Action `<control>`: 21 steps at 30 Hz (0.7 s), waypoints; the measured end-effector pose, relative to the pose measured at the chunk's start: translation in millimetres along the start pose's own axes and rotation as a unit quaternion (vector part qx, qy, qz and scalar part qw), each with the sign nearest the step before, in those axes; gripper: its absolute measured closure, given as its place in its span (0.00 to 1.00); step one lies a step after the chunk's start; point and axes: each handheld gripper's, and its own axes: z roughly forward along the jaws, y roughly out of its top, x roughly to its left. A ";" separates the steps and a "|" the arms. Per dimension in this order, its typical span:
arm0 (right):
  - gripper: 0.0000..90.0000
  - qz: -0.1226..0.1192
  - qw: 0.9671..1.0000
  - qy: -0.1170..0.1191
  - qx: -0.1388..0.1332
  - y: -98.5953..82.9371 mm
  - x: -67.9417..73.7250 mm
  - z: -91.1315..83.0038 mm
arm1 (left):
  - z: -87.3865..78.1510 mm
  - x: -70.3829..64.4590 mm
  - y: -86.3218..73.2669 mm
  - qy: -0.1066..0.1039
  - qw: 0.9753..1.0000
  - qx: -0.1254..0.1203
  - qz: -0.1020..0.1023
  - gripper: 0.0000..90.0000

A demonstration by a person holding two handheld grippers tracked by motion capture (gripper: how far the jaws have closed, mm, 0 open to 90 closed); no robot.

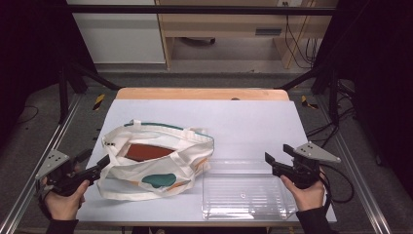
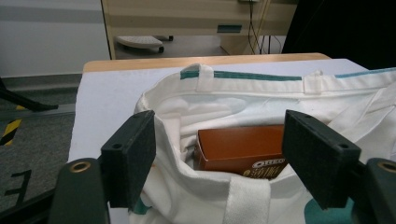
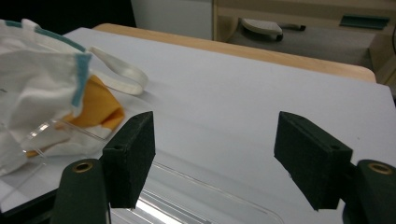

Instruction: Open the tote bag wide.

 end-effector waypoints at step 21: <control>0.46 -0.051 0.993 0.101 -0.012 50.2 107.0 48.4 | 32.9 -15.7 11.8 -0.003 0.999 0.035 0.026 0.64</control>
